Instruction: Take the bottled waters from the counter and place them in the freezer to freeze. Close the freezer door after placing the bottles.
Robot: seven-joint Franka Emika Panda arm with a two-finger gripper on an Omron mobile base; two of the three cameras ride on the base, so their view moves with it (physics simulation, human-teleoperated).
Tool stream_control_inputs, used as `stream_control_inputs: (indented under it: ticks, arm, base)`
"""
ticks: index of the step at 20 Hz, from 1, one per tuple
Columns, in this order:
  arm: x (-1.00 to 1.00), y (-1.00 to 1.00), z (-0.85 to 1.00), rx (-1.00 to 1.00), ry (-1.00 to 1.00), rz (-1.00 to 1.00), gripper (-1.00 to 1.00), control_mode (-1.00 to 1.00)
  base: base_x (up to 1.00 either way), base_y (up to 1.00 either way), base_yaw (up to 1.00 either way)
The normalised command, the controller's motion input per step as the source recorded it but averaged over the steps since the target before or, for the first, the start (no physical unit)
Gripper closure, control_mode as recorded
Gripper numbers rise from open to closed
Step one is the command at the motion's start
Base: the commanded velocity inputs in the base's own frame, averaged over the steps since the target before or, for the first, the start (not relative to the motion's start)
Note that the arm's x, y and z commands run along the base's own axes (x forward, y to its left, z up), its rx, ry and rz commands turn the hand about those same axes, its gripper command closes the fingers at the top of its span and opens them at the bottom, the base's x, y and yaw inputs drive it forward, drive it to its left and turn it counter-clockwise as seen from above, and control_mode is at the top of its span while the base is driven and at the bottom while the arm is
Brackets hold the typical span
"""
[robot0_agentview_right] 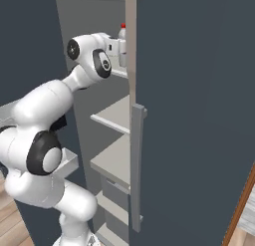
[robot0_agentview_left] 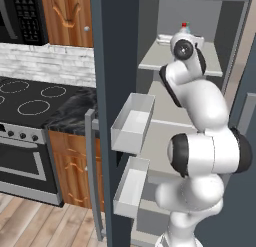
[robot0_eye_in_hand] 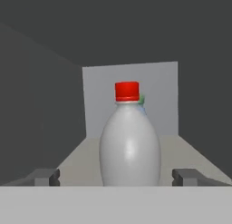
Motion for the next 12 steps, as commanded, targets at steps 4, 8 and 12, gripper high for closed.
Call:
stream_control_inputs:
  ticks: [4, 8, 12]
  arm:
    - [-0.76, 0.00, 0.22, 0.12, 0.02, 0.00, -1.00, -1.00]
    - [-0.99, 0.03, 0.00, 0.00, -0.03, 0.06, -1.00, -1.00]
    - [-1.00, 0.07, 0.04, 0.00, -0.02, 0.08, -1.00, -1.00]
  base:
    - [0.00, 0.00, 0.00]
    - [0.00, 0.00, 0.00]
    - [0.00, 0.00, 0.00]
